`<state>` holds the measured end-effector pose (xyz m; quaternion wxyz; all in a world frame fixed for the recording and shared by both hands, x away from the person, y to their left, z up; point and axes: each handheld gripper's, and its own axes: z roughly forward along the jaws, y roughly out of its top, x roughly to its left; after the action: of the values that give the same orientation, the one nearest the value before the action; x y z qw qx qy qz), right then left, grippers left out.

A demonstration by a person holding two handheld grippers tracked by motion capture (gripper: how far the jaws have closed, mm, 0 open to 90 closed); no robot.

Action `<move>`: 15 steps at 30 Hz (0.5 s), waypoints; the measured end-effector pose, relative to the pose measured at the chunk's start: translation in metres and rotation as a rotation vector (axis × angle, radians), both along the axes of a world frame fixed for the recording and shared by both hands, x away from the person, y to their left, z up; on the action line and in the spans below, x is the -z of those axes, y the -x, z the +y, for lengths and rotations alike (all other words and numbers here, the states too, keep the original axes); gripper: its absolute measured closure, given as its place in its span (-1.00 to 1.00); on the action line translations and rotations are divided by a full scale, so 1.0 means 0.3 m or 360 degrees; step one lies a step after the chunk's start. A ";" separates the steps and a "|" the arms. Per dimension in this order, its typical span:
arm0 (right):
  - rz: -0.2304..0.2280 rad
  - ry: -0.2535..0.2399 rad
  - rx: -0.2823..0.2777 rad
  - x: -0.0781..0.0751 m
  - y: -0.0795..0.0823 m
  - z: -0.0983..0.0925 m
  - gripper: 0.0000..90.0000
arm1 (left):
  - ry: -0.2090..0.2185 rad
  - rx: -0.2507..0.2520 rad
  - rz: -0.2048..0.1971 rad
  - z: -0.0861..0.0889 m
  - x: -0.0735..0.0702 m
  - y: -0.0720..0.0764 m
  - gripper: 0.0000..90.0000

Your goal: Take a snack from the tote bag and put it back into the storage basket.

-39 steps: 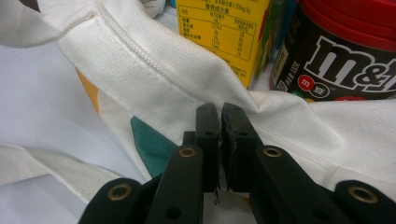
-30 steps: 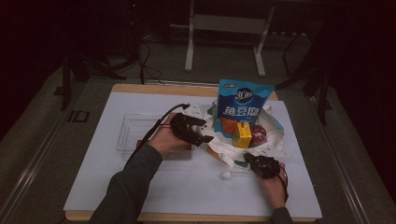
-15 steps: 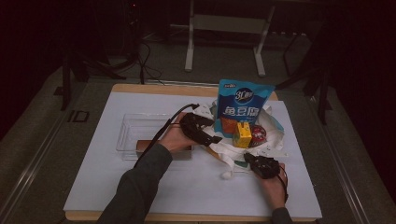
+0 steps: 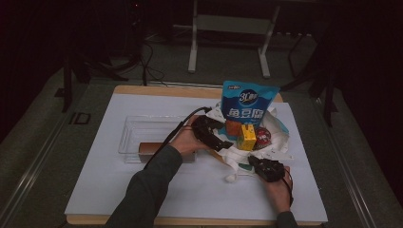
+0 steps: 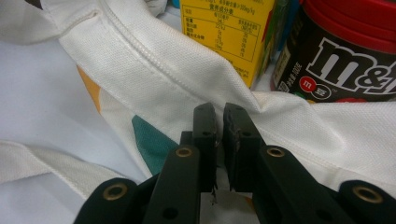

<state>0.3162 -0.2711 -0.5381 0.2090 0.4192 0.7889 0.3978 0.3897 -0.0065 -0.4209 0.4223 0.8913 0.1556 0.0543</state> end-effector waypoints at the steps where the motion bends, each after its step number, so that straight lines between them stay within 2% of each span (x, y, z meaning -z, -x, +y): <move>1: -0.0001 0.0000 -0.0001 0.000 0.000 0.000 0.86 | 0.0001 0.0003 -0.0002 -0.008 0.001 -0.003 -0.53; 9: -0.0002 0.0001 -0.0002 0.000 0.000 0.000 0.85 | 0.0033 -0.0023 -0.0006 -0.023 0.005 -0.016 -0.42; 15: -0.0004 0.0003 -0.0002 0.000 0.001 0.001 0.85 | 0.0025 -0.0031 -0.0001 -0.034 0.020 -0.026 -0.42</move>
<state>0.3160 -0.2709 -0.5381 0.2102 0.4181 0.7892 0.3977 0.3975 -0.0166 -0.4270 0.4289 0.8864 0.1645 0.0574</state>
